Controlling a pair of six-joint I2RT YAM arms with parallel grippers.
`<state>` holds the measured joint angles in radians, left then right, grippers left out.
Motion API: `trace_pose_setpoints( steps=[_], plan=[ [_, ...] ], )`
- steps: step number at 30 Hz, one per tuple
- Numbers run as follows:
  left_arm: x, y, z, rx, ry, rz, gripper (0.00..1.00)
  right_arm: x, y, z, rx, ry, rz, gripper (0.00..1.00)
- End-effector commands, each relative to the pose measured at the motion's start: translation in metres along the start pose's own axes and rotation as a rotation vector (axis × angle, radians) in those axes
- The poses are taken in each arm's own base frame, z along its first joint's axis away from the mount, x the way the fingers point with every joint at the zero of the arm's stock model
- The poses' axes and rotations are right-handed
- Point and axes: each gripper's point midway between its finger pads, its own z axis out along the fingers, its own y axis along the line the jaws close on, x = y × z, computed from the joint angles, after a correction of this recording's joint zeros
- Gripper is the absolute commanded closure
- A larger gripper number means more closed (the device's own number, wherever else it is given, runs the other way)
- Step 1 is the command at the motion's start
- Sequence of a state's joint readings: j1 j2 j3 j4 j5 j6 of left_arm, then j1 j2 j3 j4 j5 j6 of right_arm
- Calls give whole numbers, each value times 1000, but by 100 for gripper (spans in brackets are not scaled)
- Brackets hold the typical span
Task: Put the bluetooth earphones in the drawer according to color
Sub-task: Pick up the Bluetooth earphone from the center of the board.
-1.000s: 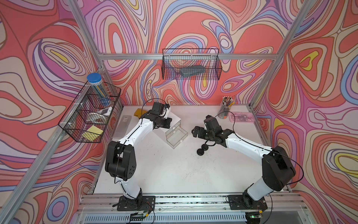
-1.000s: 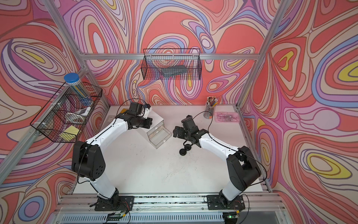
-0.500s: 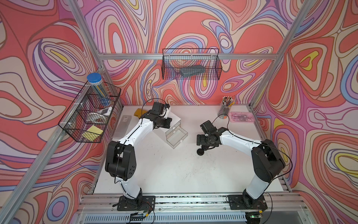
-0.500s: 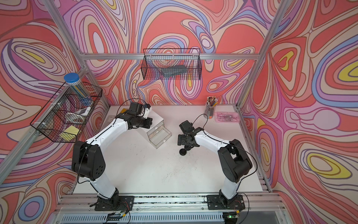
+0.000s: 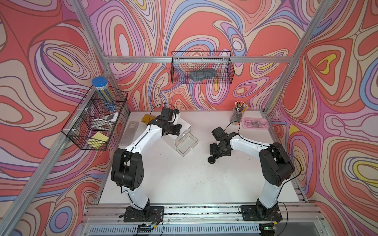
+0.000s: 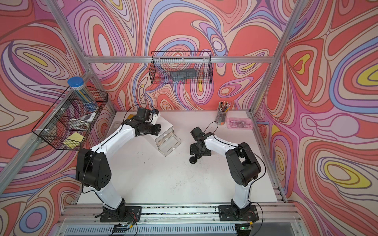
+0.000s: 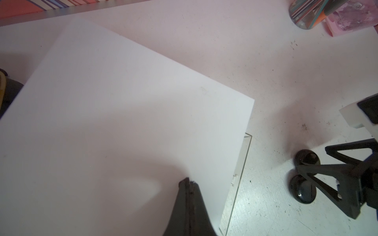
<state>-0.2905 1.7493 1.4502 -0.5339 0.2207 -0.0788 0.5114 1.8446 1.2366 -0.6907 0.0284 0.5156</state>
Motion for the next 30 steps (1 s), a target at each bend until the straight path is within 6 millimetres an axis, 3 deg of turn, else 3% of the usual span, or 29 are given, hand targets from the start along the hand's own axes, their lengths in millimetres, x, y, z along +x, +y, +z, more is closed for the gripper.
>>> trace_pose_setpoints(
  steps=[1,13,19,25,28,30],
  plan=[
    [67,2,20,-13,252,-38,100,2,5,2,-23,33,-16,15],
    [67,2,21,-12,253,-38,100,9,-5,10,30,72,-39,21],
    [67,1,21,-8,253,-40,100,12,-3,17,20,98,-38,37],
    [67,2,20,-10,253,-38,100,12,-4,19,18,94,-32,44],
    [67,2,21,-10,255,-40,100,10,-2,19,14,83,-32,45],
    [67,2,21,-12,254,-38,100,7,-1,18,8,66,-22,38]
  ],
)
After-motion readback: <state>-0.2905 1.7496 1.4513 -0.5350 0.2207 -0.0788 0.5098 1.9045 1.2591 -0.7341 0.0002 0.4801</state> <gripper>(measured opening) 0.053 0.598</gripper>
